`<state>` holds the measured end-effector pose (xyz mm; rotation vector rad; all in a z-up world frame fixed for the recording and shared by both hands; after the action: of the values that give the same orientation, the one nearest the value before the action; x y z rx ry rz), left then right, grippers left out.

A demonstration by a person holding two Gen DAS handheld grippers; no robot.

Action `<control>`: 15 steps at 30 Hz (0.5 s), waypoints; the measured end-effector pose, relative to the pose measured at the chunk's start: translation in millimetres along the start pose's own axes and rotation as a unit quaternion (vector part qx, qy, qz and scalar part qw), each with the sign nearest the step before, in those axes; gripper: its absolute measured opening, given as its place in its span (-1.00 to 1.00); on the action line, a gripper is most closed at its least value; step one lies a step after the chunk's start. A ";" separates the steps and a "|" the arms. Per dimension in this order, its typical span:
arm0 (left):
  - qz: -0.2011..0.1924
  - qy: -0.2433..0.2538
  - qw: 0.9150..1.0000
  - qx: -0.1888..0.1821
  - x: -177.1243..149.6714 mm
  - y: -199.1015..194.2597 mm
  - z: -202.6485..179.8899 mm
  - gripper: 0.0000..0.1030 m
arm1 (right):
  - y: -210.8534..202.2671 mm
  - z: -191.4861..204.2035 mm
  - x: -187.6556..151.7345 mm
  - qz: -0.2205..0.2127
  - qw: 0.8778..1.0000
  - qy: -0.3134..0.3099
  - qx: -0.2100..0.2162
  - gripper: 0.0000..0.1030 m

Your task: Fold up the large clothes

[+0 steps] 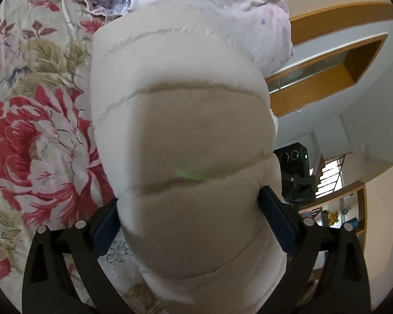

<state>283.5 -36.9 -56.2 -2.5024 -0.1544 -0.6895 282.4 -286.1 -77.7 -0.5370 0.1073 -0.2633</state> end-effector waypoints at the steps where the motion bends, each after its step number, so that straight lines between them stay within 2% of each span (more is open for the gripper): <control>1: -0.002 -0.004 1.000 -0.002 0.0 0.9 0.0 0.91 | -1.3 -2.6 -1.3 -0.001 1.000 -0.001 0.005 0.84; 3: -0.006 -0.009 1.000 -0.002 0.6 2.4 -0.4 0.91 | -0.2 -5.4 -2.5 0.004 1.000 0.006 0.025 0.63; 5: -0.011 -0.007 1.000 0.001 1.7 1.3 -2.6 0.86 | 5.4 -6.7 -4.0 0.009 0.999 0.016 0.046 0.33; 8: -0.023 0.003 1.000 0.002 5.6 -6.8 -7.5 0.57 | 2.6 -4.1 -11.9 0.003 0.998 0.014 0.063 0.04; 11: -0.037 0.011 0.999 -0.001 8.9 -19.6 -10.5 0.36 | 0.7 8.6 -17.6 -0.004 0.997 0.001 0.074 -0.16; 15: -0.058 0.029 0.998 0.006 15.2 -39.9 -17.9 0.26 | 2.6 31.6 -24.3 -0.010 0.997 -0.025 0.077 -0.24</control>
<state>279.0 -12.8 -16.9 -2.4749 -0.2834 -0.8038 265.0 -261.8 -51.3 -0.3905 0.0329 -0.2744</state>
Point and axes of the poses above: each gripper's, at about its wrist camera, not at the fingertips, and y roughly the way its jaws point, z to its left, x to its top, the point moved 6 cm from there along y, roughly the way its jaws point, and after that the axes turned 12 degrees about y, right-handed, at the moved point
